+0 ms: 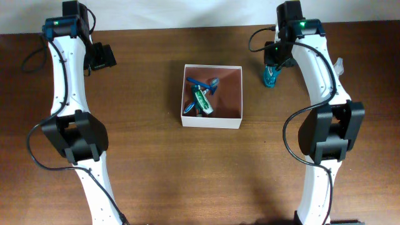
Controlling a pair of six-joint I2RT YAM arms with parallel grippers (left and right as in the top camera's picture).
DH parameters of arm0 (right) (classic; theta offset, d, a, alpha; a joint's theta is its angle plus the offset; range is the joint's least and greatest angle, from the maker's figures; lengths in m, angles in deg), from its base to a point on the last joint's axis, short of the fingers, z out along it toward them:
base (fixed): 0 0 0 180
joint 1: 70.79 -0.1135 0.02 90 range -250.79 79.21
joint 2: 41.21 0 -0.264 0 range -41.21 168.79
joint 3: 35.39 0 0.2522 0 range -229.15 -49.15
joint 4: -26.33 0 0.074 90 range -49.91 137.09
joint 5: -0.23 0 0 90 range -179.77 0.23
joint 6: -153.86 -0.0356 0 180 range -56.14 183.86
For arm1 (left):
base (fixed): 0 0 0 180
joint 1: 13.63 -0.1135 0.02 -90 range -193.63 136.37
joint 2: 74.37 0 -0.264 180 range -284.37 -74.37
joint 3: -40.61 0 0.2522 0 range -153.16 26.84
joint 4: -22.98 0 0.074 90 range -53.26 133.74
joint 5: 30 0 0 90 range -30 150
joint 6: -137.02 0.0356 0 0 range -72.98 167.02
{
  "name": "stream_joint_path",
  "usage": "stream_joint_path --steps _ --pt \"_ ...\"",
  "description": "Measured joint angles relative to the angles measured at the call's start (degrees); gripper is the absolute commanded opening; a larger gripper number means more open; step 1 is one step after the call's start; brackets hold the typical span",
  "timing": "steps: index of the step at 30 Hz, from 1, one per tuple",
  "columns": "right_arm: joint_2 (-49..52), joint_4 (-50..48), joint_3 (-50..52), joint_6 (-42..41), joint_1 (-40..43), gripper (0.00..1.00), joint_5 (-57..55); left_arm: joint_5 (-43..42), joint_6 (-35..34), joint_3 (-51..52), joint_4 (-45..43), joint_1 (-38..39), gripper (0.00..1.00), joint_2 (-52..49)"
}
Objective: Pack container
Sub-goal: 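Raise the right gripper and move it over the teal mouthwash bottle, then close the right gripper on the mouthwash bottle and lift it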
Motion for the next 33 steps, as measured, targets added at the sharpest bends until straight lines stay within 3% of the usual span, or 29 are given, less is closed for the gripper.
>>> stream_joint_path --steps 7,14,24,33 --pt "0.33 1.88 -1.49 0.02 0.0 0.27 0.24 0.0 0.0 0.0 0.0 0.0 0.99 0.0" --pt "1.22 8.57 -9.64 0.0 0.04 0.25 1.64 0.0 0.0 0.0 0.0 0.0 0.99 0.0" --pt "1.27 19.69 -21.77 -0.92 -0.09 0.24 14.47 0.0 0.0 0.0 0.02 0.0 0.99 0.0" --pt "1.27 23.89 -30.34 -2.91 -4.13 0.24 17.31 0.0 0.0 0.0 0.0 0.0 0.99 0.0"
